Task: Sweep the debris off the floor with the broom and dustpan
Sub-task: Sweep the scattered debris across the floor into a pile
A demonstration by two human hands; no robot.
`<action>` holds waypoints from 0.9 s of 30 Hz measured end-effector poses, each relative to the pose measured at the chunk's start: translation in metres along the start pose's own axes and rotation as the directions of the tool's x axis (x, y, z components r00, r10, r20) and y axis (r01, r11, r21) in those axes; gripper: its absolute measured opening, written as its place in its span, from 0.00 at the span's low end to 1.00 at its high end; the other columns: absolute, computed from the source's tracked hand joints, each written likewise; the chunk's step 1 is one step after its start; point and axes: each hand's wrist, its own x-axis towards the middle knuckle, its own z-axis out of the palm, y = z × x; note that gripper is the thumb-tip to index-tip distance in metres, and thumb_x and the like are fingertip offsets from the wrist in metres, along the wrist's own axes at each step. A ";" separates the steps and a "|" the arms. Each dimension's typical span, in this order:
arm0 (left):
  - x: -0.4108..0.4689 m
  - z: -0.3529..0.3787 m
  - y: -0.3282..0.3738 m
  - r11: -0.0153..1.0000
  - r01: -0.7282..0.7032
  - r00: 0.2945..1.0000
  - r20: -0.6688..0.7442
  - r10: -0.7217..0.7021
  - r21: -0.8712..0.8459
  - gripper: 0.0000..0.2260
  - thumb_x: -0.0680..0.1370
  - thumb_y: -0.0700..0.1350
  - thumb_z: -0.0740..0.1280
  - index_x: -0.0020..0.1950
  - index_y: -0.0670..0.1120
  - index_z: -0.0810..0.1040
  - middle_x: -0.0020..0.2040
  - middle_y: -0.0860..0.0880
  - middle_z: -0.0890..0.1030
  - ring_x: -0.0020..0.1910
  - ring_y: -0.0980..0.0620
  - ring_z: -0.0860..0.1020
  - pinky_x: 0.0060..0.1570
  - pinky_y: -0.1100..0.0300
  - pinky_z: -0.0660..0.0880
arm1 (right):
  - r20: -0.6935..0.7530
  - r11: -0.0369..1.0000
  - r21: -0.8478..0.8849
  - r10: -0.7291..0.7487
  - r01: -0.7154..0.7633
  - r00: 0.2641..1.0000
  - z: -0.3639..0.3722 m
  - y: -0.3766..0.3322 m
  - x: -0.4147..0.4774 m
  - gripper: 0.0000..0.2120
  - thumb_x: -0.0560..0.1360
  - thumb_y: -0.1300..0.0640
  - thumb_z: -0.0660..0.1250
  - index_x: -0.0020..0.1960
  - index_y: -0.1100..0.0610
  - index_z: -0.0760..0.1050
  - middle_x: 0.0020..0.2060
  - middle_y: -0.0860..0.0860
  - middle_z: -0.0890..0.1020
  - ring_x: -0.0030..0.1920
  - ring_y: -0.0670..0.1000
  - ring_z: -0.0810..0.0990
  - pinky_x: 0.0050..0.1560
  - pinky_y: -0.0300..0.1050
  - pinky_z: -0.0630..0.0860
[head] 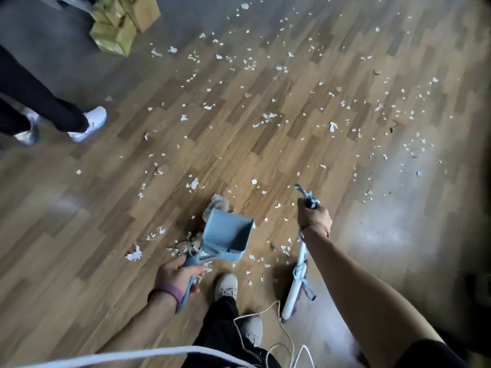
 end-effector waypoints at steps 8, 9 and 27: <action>0.013 -0.022 0.033 0.991 0.021 0.999 -0.045 -0.027 -0.130 0.07 0.61 0.39 0.73 0.37 0.43 0.80 0.22 0.50 0.75 0.18 0.50 0.70 0.20 0.67 0.67 | -0.067 0.975 0.170 -0.136 0.145 0.988 0.021 -0.127 0.004 0.14 0.71 0.45 0.62 0.42 0.55 0.76 0.38 0.53 0.80 0.46 0.58 0.78 0.49 0.46 0.74; 0.015 -0.023 0.036 0.987 0.028 0.998 -0.050 -0.036 -0.160 0.07 0.62 0.38 0.73 0.38 0.43 0.80 0.21 0.50 0.75 0.17 0.50 0.69 0.20 0.67 0.67 | -0.071 0.971 0.182 -0.141 0.152 0.987 0.021 -0.139 0.002 0.14 0.71 0.45 0.62 0.42 0.55 0.77 0.38 0.53 0.80 0.45 0.57 0.78 0.50 0.45 0.74; -0.051 0.051 0.032 0.769 -0.069 0.883 -0.397 -0.249 -0.636 0.10 0.66 0.33 0.73 0.43 0.45 0.80 0.34 0.44 0.76 0.27 0.48 0.71 0.19 0.66 0.71 | 0.301 0.781 -0.122 -0.559 0.612 0.773 -0.009 -0.155 -0.005 0.22 0.66 0.43 0.64 0.53 0.57 0.74 0.43 0.59 0.82 0.49 0.62 0.80 0.49 0.49 0.74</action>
